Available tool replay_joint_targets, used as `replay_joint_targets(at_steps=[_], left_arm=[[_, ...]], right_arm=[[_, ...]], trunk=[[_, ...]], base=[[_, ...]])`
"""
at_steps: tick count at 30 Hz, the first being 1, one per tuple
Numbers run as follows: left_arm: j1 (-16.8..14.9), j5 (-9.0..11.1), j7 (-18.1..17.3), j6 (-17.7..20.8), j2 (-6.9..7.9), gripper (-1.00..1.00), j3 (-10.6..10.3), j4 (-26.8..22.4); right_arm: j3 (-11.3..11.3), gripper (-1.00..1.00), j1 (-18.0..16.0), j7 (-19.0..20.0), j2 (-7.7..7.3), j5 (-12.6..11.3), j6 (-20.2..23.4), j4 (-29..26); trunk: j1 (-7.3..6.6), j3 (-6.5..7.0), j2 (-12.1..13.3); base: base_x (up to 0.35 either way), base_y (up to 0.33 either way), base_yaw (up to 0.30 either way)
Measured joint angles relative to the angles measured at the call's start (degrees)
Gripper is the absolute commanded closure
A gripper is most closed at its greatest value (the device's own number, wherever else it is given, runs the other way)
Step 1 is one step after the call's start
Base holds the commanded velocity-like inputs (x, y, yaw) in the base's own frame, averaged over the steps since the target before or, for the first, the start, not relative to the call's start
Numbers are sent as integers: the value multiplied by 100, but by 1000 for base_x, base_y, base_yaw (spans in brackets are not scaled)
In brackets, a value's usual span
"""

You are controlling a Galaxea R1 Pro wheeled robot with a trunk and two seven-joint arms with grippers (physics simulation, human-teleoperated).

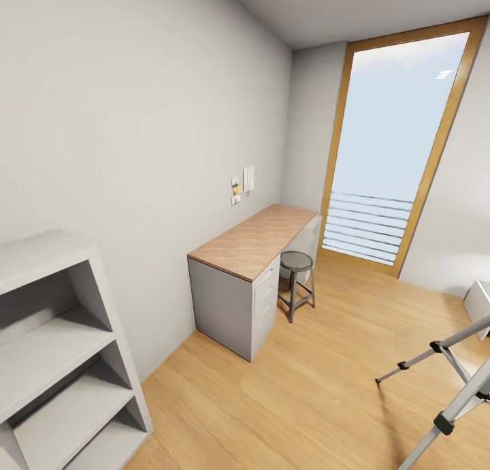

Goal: Attach the digital camera to the camera tripod in the bedroom.

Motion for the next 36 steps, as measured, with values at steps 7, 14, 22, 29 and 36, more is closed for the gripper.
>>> replay_joint_targets(at_steps=[7,14,22,29,36], left_arm=[[0,7,5,12,-1,100,2,0],[0,5,4,22,-1,100,0,-2],[0,-27,2,39,5,100,1,-8],[0,-29,3,35,7,100,2,-9],[0,-27,5,26,8,100,3,-9]], right_arm=[[13,-100,0,0,0,5,11,0],[15,-100,0,0,1,6,13,0],[13,-100,0,0,-1,13,10,1],[15,-100,0,1,-2,29,8,0],[15,-100,0,1,-4,30,6,0]], trunk=[[0,0,0],[0,0,0],[-2,0,-1],[-2,0,-1],[-2,0,-1]], base=[[0,0,0],[3,0,0],[158,0,0],[238,0,0],[241,0,0]])
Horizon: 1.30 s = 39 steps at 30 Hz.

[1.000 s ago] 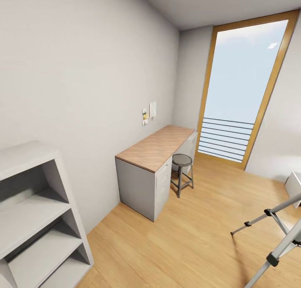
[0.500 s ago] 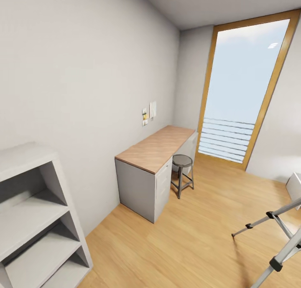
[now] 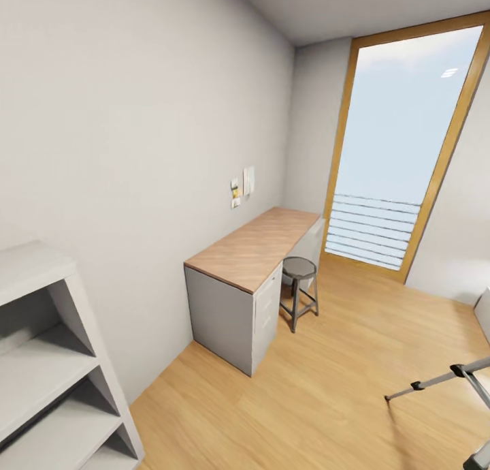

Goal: Attach the digital camera to the camera tripod in the bedroom.

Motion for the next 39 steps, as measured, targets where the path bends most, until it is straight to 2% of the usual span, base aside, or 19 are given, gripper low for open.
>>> replay_joint_targets(at_steps=[39], left_arm=[[0,18,3,-20,1,100,7,0]], right_arm=[[0,-100,0,0,-10,0,-1,0]], trunk=[[0,0,0]], base=[[209,0,0]])
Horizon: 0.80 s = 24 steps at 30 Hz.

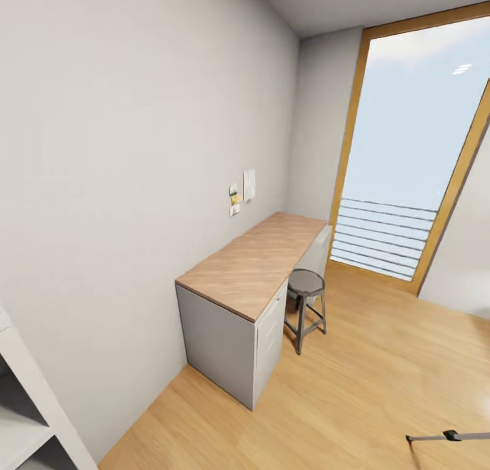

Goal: Attach the digital camera to the camera tripod in the bedroom.

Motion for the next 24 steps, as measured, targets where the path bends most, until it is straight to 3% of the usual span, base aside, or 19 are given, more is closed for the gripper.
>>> replay_joint_targets(at_steps=[24], left_arm=[[0,0,0,-1,-1,100,0,1]], right_arm=[[0,-100,0,0,-1,0,0,0]], trunk=[[0,0,0]], base=[[165,0,0]])
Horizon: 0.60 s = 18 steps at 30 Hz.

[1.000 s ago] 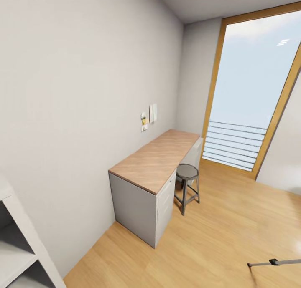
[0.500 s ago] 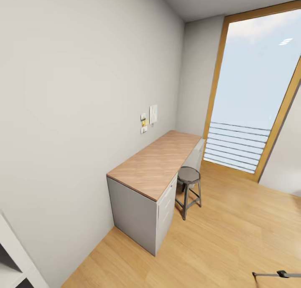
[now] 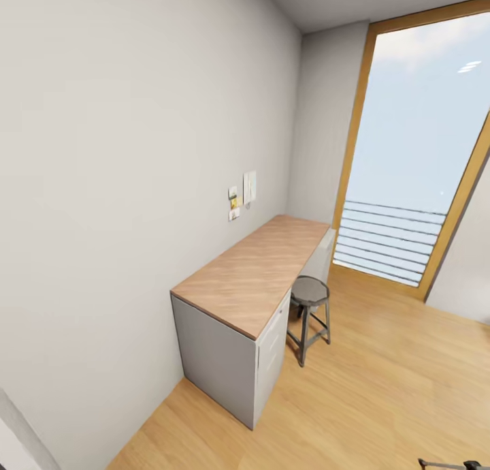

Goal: Attach the digital camera to the camera tripod in the bedroom.

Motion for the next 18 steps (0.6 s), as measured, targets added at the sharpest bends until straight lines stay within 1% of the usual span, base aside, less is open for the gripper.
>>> replay_joint_targets(at_steps=[18], left_arm=[[0,0,-2,0,0,100,-1,-1]], right_arm=[[0,-100,0,0,0,-1,0,0]], trunk=[[0,0,0]], base=[[153,0,0]])
